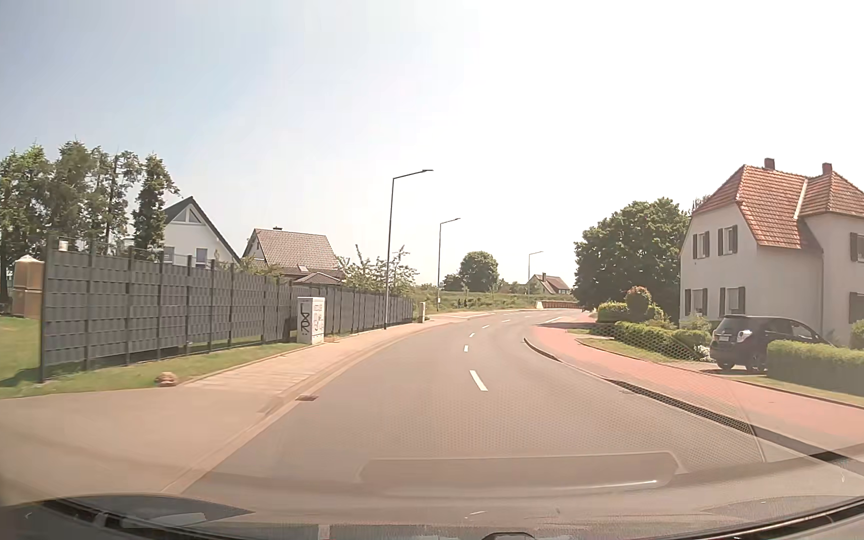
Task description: Follow the waypoints while adhering to traffic rules and regulations
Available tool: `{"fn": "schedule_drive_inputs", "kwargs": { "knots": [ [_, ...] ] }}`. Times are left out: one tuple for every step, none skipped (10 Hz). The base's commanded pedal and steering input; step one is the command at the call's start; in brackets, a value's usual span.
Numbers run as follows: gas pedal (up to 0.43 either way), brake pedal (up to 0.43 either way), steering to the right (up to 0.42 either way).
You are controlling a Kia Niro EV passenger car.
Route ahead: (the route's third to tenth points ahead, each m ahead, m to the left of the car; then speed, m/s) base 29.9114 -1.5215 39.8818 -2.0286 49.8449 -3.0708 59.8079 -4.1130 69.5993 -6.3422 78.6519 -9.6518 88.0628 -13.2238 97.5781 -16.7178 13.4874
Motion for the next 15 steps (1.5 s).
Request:
{"fn": "schedule_drive_inputs", "kwargs": {
  "knots": [
    [0.118, 0.0, 0.034],
    [0.118, 0.0, 0.028],
    [0.118, 0.0, 0.02],
    [0.118, 0.0, 0.013],
    [0.118, 0.0, 0.008],
    [0.118, 0.0, 0.004],
    [0.118, 0.0, 0.004],
    [0.11, 0.0, 0.004],
    [0.11, 0.0, 0.003],
    [0.11, 0.0, 0.001],
    [0.11, 0.0, -0.001],
    [0.11, 0.0, -0.001],
    [0.11, 0.0, -0.001],
    [0.098, 0.0, -0.001],
    [0.087, 0.0, -0.001]
  ]
}}
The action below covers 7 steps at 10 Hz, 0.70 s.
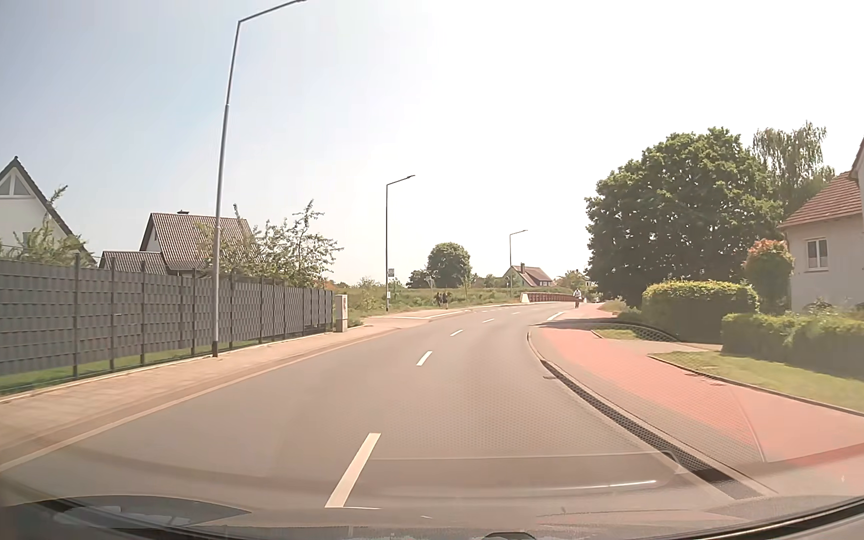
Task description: Follow the waypoints while adhering to traffic rules and regulations
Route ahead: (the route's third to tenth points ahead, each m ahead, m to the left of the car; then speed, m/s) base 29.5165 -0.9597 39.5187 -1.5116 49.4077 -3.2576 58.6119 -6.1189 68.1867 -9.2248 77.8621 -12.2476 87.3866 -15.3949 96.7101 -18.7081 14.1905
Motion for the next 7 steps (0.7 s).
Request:
{"fn": "schedule_drive_inputs", "kwargs": {
  "knots": [
    [0.087, 0.0, -0.001],
    [0.087, 0.0, 0.0],
    [0.087, 0.0, 0.0],
    [0.087, 0.0, 0.002],
    [0.087, 0.0, 0.006],
    [0.087, 0.0, 0.012],
    [0.087, 0.0, 0.018]
  ]
}}
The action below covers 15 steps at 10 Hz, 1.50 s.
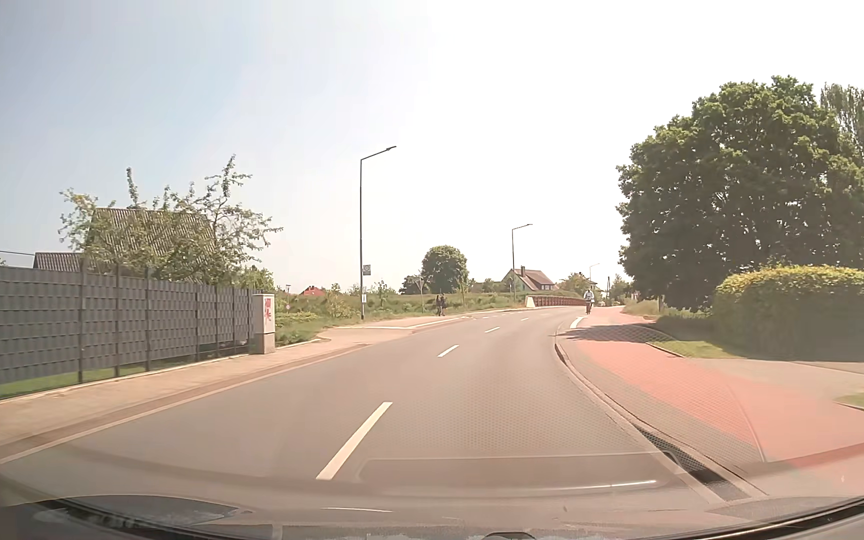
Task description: Follow the waypoints while adhering to traffic rules and regulations
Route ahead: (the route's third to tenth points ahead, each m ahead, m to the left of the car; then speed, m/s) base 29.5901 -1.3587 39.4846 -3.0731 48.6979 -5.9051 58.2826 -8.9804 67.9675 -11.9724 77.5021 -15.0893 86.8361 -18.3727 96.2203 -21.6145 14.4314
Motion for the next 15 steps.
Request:
{"fn": "schedule_drive_inputs", "kwargs": {
  "knots": [
    [0.087, 0.0, 0.022],
    [0.087, 0.0, 0.023],
    [0.087, 0.0, 0.025],
    [0.087, 0.0, 0.027],
    [0.087, 0.0, 0.028],
    [0.087, 0.0, 0.028],
    [0.087, 0.0, 0.028],
    [0.087, 0.0, 0.028],
    [0.087, 0.0, 0.03],
    [0.087, 0.0, 0.032],
    [0.098, 0.0, 0.035],
    [0.13, 0.0, 0.035],
    [0.138, 0.0, 0.036],
    [0.169, 0.0, 0.037],
    [0.169, 0.0, 0.037]
  ]
}}
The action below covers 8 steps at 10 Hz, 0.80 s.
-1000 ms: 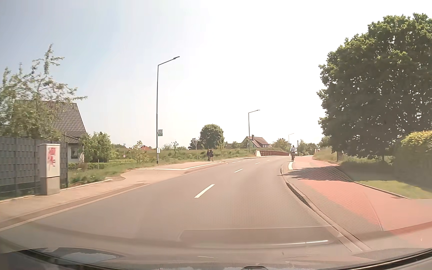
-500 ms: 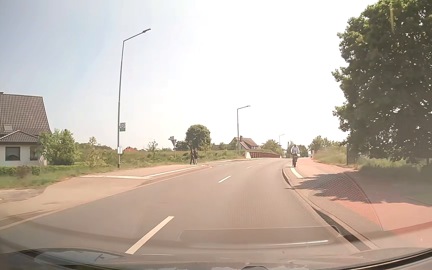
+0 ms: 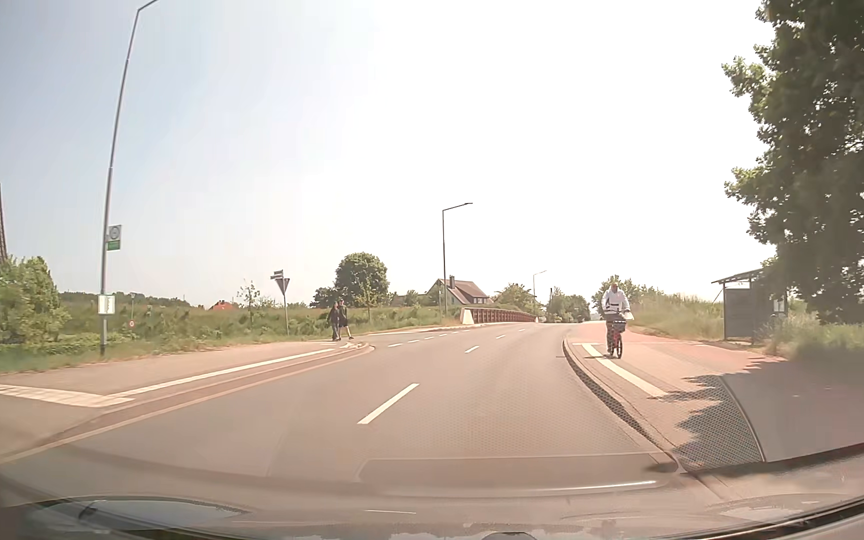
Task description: Follow the waypoints while adhering to traffic rules and regulations
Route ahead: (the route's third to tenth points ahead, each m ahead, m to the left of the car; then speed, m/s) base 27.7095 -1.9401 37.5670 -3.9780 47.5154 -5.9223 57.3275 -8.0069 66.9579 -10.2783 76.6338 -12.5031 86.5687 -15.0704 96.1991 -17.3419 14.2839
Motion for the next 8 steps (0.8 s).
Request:
{"fn": "schedule_drive_inputs", "kwargs": {
  "knots": [
    [0.169, 0.0, 0.037],
    [0.177, 0.0, 0.037],
    [0.177, 0.0, 0.037],
    [0.189, 0.0, 0.037],
    [0.197, 0.0, 0.037],
    [0.197, 0.0, 0.037],
    [0.197, 0.0, 0.037],
    [0.197, 0.0, 0.035]
  ]
}}
